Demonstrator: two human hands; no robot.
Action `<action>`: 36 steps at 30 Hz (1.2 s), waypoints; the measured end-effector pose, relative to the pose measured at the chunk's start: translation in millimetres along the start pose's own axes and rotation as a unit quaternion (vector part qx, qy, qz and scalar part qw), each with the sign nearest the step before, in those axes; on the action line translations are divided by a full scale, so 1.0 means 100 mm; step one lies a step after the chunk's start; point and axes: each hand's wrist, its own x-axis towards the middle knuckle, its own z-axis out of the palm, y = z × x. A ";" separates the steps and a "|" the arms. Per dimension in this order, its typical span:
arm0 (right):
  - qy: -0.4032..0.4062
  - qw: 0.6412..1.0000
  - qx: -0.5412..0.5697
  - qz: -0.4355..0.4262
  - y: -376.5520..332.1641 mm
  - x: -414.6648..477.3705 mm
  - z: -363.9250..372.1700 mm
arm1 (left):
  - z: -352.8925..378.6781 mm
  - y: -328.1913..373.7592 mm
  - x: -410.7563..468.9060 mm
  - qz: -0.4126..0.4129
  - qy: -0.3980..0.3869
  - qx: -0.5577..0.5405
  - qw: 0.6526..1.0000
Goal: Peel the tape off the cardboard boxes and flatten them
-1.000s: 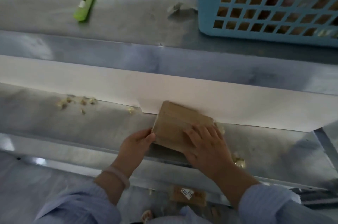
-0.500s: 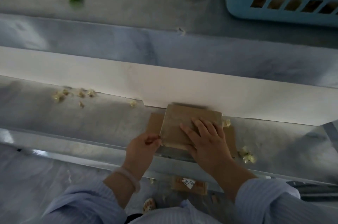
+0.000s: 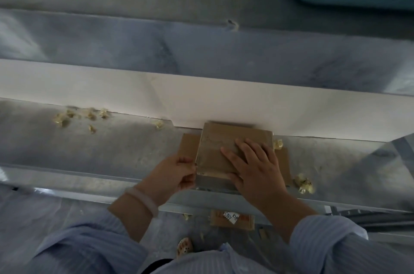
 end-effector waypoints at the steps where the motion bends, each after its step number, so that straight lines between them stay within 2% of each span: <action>1: -0.001 1.000 0.001 0.001 0.00 0.00 0.00 | -0.06 0.06 -0.02 -0.007 -0.014 -0.034 0.999; 3: -0.001 1.000 0.005 0.005 -0.01 0.00 0.00 | -0.14 0.14 -0.02 0.024 -0.018 -0.047 0.998; 5: 0.000 1.000 0.008 0.009 -0.02 0.00 0.00 | -0.17 0.17 0.03 0.107 0.010 0.045 0.993; 8: 0.009 1.000 0.018 0.011 -0.02 0.00 -0.01 | -0.19 0.17 0.14 0.266 0.053 0.259 0.927; 11: 0.021 0.999 0.027 0.014 -0.02 0.01 -0.01 | -0.22 0.14 0.22 0.351 0.060 0.384 0.852; 13: 0.026 0.999 0.031 0.015 -0.03 0.01 -0.01 | -0.24 0.13 0.27 0.388 0.073 0.442 0.805; 16: 0.029 0.999 0.036 0.019 -0.03 0.01 -0.03 | -0.26 0.11 0.35 0.431 0.090 0.447 0.779; 18: 0.032 0.999 0.036 0.020 -0.04 0.01 -0.03 | -0.25 0.14 0.39 0.430 0.104 0.412 0.797; 22: 0.030 0.999 0.034 0.021 -0.05 0.00 -0.02 | -0.22 0.26 0.47 0.309 0.119 0.226 0.916; 24: 0.030 0.999 0.031 0.022 -0.04 0.00 -0.01 | -0.18 0.28 0.50 0.283 0.121 0.185 0.933; 26: 0.036 0.999 0.032 0.023 -0.04 0.00 0.00 | -0.11 0.26 0.50 0.298 0.116 0.176 0.931; 28: 0.043 0.998 0.033 0.023 -0.05 0.00 0.00 | -0.06 0.22 0.46 0.339 0.097 0.242 0.904; 29: 0.045 0.998 0.033 0.024 -0.05 0.00 0.00 | -0.06 0.19 0.44 0.373 0.087 0.293 0.876; 32: 0.043 0.998 0.035 0.027 -0.07 0.00 -0.01 | -0.13 0.10 0.44 0.472 0.067 0.425 0.769; 36: 0.042 0.994 0.086 0.046 -0.12 0.03 -0.05 | -0.14 0.08 0.39 0.508 0.037 0.569 0.646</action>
